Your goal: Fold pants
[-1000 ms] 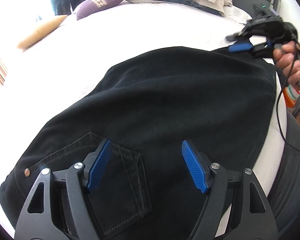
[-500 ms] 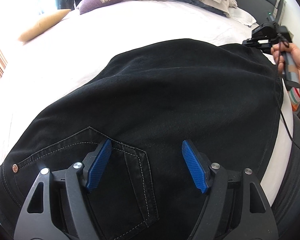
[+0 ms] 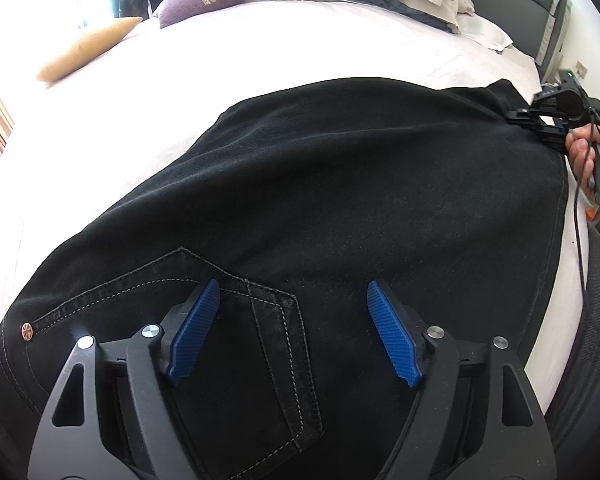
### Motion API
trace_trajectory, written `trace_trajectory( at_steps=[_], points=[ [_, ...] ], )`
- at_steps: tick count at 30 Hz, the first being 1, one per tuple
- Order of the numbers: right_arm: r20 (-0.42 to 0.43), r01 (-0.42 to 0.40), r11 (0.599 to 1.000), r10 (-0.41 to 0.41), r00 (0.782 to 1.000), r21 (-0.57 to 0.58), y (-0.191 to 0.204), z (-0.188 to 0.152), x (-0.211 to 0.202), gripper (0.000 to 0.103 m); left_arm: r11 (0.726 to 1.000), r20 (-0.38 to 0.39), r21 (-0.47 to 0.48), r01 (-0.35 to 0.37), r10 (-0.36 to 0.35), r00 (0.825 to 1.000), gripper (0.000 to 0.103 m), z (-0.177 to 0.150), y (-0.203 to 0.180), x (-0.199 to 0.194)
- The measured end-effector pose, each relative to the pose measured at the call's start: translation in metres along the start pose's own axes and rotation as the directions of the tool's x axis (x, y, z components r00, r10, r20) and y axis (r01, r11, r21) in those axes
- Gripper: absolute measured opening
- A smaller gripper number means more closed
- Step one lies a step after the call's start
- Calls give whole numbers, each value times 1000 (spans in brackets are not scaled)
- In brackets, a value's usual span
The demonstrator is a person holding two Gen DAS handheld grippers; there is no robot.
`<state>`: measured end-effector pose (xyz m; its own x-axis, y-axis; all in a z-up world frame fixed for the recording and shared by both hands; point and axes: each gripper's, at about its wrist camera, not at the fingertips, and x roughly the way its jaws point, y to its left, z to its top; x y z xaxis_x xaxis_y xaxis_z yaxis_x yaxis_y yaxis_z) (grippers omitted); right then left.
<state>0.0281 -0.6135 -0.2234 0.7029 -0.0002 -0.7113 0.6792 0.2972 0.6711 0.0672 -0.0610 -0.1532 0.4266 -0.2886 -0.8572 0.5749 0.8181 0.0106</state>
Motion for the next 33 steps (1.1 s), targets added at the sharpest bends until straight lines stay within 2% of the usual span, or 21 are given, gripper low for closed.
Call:
trace_trajectory(
  at_steps=[2, 4, 5, 6, 8, 10, 11, 12, 14, 15, 16, 17, 18, 20, 21, 22, 25, 27, 29, 32, 33],
  points=[
    [71, 71, 997, -72, 995, 22, -10, 16, -24, 0, 1000, 3, 2, -4, 4, 1000, 76, -1, 0, -1],
    [134, 199, 980, -197, 971, -1, -1, 19, -48, 0, 1000, 4, 1, -4, 4, 1000, 76, -1, 1, -1],
    [156, 231, 973, -228, 961, -1, 3, 18, -61, 7, 1000, 3, 0, -4, 4, 1000, 76, -2, 2, -1],
    [157, 184, 983, -181, 971, -2, 9, 13, -71, 11, 1000, 3, -1, -4, 4, 1000, 76, -1, 2, -1],
    [97, -2, 999, 7, 995, -51, 20, -4, -84, 13, 1000, 3, -1, -7, 7, 1000, 77, -1, 3, -1],
    [-16, -121, 987, 120, 993, -110, 41, -28, -73, 26, 1000, 3, 0, -10, 10, 1000, 78, 0, 3, 0],
    [-76, -154, 981, 146, 986, -118, 47, -39, -61, 33, 1000, 3, 1, -10, 10, 1000, 78, 0, 3, 0],
    [-122, -163, 980, 149, 981, -115, 46, -48, -49, 33, 1000, 2, 1, -10, 10, 1000, 78, 1, 3, 0],
    [-174, -77, 992, 58, 983, -104, 34, -55, -22, 33, 1000, 1, -2, -9, 9, 1000, 78, 1, 4, 0],
    [-159, -23, 997, 10, 987, -80, 19, -52, -15, 10, 1000, 1, -3, -7, 7, 1000, 78, 0, 4, -1],
    [-131, -7, 999, 0, 991, -53, 6, -45, -15, 0, 1000, 1, -5, -5, 6, 1000, 78, -2, 5, -2],
    [-80, -3, 999, 0, 997, -40, -5, -40, -24, 0, 1000, 1, -6, -3, 3, 1000, 78, -4, 7, -4],
    [-18, 63, 997, -64, 998, -51, -5, -32, -34, 0, 1000, 1, -9, -4, 4, 1000, 78, -8, 9, -5],
    [84, 199, 976, -192, 978, -84, 4, -27, -63, 3, 1000, 2, -19, -3, 3, 1000, 78, -16, 14, -11],
    [107, 196, 975, -184, 977, -104, 14, -28, -73, 9, 1000, 3, -24, -7, 7, 1000, 78, -20, 16, -15],
    [95, 132, 981, -119, 988, -144, 30, -31, -76, 9, 999, 6, -31, -9, 9, 1000, 78, -23, 18, -19],
    [-86, -59, 943, 32, 996, -327, 94, -77, -55, 12, 997, 15, -80, -9, 11, 1000, 78, -25, 26, -31],
    [-279, -224, 884, 111, 954, -411, 141, -131, -22, 19, 994, 51, -109, 2, 4, 999, 78, -14, 32, -37],
    [-469, -361, 828, 136, 872, -430, 182, -189, 18, 21, 992, 78, -127, -9, 19, 997, 78, 0, 40, -38],
    [-647, -468, 773, 98, 756, -429, 229, -260, 77, 22, 987, 55, -159, -36, 46, 997, 78, 5, 55, -28],
    [-674, -464, 781, 75, 735, -419, 236, -275, 96, 22, 985, 46, -165, -43, 51, 998, 78, 2, 59, -27]
  ],
)
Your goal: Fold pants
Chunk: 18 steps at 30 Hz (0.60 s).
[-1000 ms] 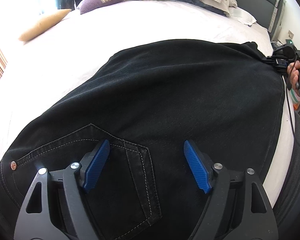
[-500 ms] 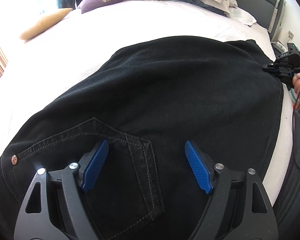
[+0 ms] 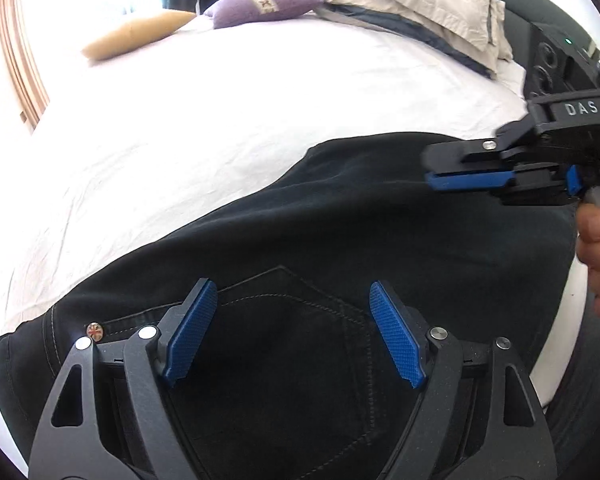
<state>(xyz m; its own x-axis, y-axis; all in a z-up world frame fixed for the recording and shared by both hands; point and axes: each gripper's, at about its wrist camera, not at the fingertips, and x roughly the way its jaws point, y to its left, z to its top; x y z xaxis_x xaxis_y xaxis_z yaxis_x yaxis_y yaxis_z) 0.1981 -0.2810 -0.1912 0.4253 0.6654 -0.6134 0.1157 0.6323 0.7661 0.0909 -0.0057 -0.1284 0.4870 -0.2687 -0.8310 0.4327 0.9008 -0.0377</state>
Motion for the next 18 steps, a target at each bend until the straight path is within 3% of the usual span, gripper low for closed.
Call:
trace_trajectory(
  at_steps=[2, 3, 5, 7, 10, 14, 16, 18],
  points=[
    [-69, 39, 999, -37, 997, 31, -7, 11, 41, 21, 1000, -12, 0, 3, -3, 1000, 78, -12, 6, -2],
    [-61, 70, 997, -68, 996, 42, -14, 17, 49, 5, 1000, -18, 6, -1, 1, 1000, 78, -20, 9, -4],
    [-26, 13, 994, -10, 1000, 109, -31, 25, 48, 0, 1000, -22, 4, -14, 14, 1000, 78, -37, 16, -8],
    [72, 10, 991, -20, 997, 131, -40, 39, 33, 0, 1000, 3, -17, 12, -12, 1000, 78, -50, 25, -14],
    [215, 82, 974, -128, 968, 210, -59, 39, -8, 0, 999, 24, -42, 23, -22, 999, 78, -59, 30, -19],
    [293, 111, 939, -212, 932, 325, -83, 19, -68, 0, 998, 15, -64, -2, 2, 1000, 78, -56, 33, -22],
    [287, 72, 969, -140, 948, 235, -69, 0, -83, 12, 997, 42, -80, 0, 3, 999, 78, -44, 28, -29],
    [197, 48, 987, -79, 977, 154, -59, -25, -79, 33, 998, 65, -68, 16, -11, 998, 78, -37, 21, -33]
  ],
)
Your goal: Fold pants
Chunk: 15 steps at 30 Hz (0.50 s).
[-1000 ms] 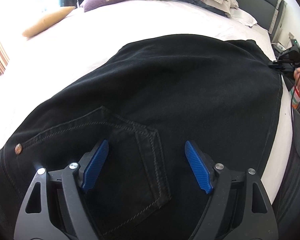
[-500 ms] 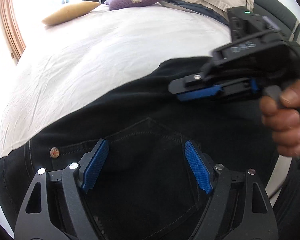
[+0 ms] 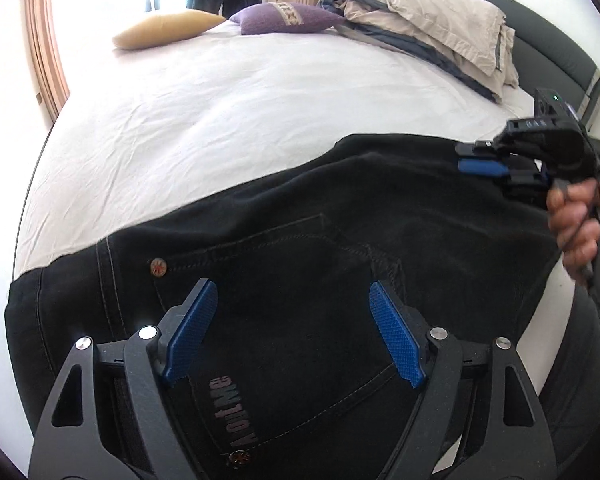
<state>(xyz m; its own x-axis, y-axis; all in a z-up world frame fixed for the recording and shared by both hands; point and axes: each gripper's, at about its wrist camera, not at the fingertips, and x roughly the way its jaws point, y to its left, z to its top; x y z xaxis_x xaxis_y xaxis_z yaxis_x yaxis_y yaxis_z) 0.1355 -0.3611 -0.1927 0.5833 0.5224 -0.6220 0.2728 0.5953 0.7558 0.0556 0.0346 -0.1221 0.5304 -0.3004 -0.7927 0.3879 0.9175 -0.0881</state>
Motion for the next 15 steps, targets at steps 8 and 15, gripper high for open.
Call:
trace_trajectory(
  at_steps=[8, 15],
  points=[
    [62, 113, 983, -123, 990, 147, -81, -18, -65, 0, 996, -41, 75, -47, 50, 998, 80, -23, 18, 13],
    [102, 207, 964, -225, 969, 165, -94, -16, -104, 0, 986, -30, 81, -147, 150, 988, 79, -20, 74, 6]
  ],
)
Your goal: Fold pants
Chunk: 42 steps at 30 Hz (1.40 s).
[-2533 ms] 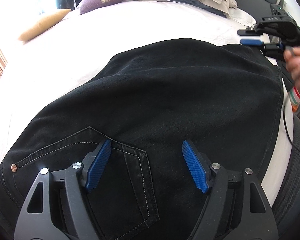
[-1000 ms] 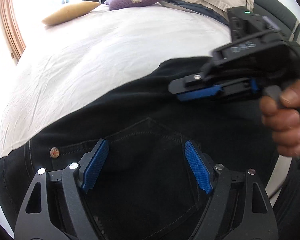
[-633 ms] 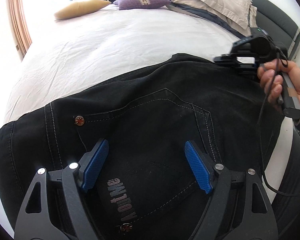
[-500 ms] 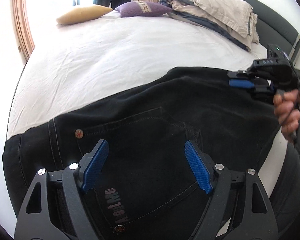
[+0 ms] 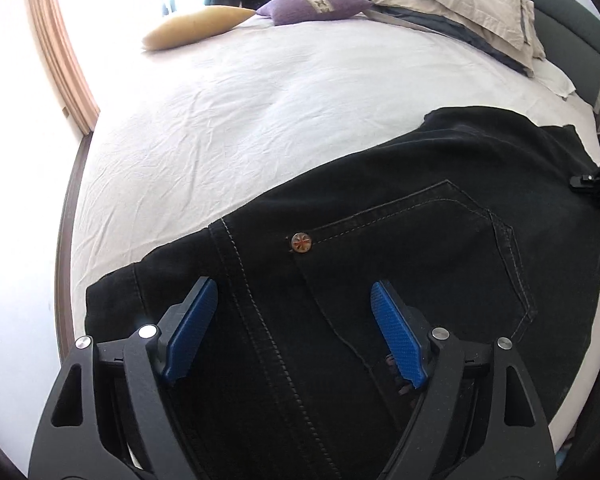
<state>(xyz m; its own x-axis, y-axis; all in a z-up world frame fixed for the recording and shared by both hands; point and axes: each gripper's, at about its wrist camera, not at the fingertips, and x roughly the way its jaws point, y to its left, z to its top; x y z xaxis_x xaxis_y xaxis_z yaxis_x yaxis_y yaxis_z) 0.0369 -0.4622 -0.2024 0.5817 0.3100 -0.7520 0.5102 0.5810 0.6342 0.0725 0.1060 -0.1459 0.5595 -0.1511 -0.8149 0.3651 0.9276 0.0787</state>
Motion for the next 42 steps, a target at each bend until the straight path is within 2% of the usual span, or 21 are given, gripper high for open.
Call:
trace_trajectory(
  at_steps=[2, 5, 6, 9, 11, 12, 14, 16, 17, 20, 22, 23, 24, 27, 30, 32, 33, 35, 37, 39, 42],
  points=[
    [57, 73, 997, -73, 996, 12, -13, 16, -16, 0, 999, 6, 14, -35, 34, 999, 79, 0, 3, 1],
    [137, 170, 981, -181, 974, 89, -34, 26, -52, 0, 998, 8, -16, -65, 66, 998, 79, 4, 15, -3],
    [157, 175, 981, -186, 970, 79, -32, 27, -62, 8, 996, 20, -32, -83, 84, 996, 79, 4, 16, -9],
    [129, 34, 999, -34, 991, 6, -10, 21, -63, 22, 995, 59, -97, 16, -10, 998, 79, 7, 5, -27],
    [60, -44, 998, 47, 997, -54, 4, 14, -48, 35, 997, 42, -60, 42, -39, 998, 79, 7, -16, -23],
    [50, -43, 997, 46, 998, -68, 11, 12, -38, 39, 999, 15, -29, 28, -28, 999, 79, 5, -25, -14],
    [35, 40, 999, -38, 999, -31, 6, 11, -20, 40, 999, -28, -33, 7, -8, 1000, 79, -2, -24, 4],
    [32, 40, 999, -41, 999, 28, -15, 13, -20, 19, 995, -35, -95, 8, -11, 999, 79, -1, -6, 9],
    [31, 47, 998, -49, 998, 47, -19, 13, -21, 0, 994, -30, -110, 16, -19, 999, 75, 0, 1, 2],
    [49, 32, 998, -35, 998, 61, -26, 14, -33, 0, 985, 32, -153, -84, 90, 995, 75, 0, 27, -32],
    [59, 21, 998, -25, 998, 67, -26, 11, -38, 6, 965, 21, -256, -55, 62, 998, 75, -8, 46, -39],
    [72, 12, 997, -17, 997, 73, -25, 9, -40, 15, 954, 22, -297, -41, 50, 999, 75, -13, 52, -41],
    [90, 12, 997, -18, 996, 73, -19, 7, -39, 29, 949, 29, -316, -23, 34, 999, 75, -15, 52, -44],
    [126, 1, 998, -9, 992, 62, -14, 10, -56, 47, 957, 48, -291, 17, -3, 999, 75, -14, 39, -53],
    [121, -40, 998, 34, 992, 47, -5, 8, -53, 48, 950, 47, -309, 48, -35, 998, 75, -11, 37, -47],
    [121, -29, 999, 25, 992, 34, -2, 6, -54, 49, 951, 28, -308, 4, 4, 1000, 75, -15, 35, -50],
    [126, -23, 999, 20, 992, 29, -1, 6, -60, 49, 947, 33, -317, -44, 57, 998, 75, -15, 40, -54],
    [135, -30, 999, 25, 990, 35, -3, 1, -66, 49, 917, 73, -396, -51, 87, 993, 75, -21, 61, -76],
    [132, -19, 999, 14, 991, 40, -7, -1, -67, 49, 878, 72, -479, 9, 29, 997, 83, -30, 87, -82],
    [124, -13, 999, 8, 992, 41, -11, -4, -67, 49, 857, 44, -511, 69, -54, 998, 83, -39, 104, -76],
    [114, -8, 999, 3, 994, 41, -10, -8, -63, 49, 861, 13, -493, 124, -136, 991, 83, -47, 108, -72]
  ],
)
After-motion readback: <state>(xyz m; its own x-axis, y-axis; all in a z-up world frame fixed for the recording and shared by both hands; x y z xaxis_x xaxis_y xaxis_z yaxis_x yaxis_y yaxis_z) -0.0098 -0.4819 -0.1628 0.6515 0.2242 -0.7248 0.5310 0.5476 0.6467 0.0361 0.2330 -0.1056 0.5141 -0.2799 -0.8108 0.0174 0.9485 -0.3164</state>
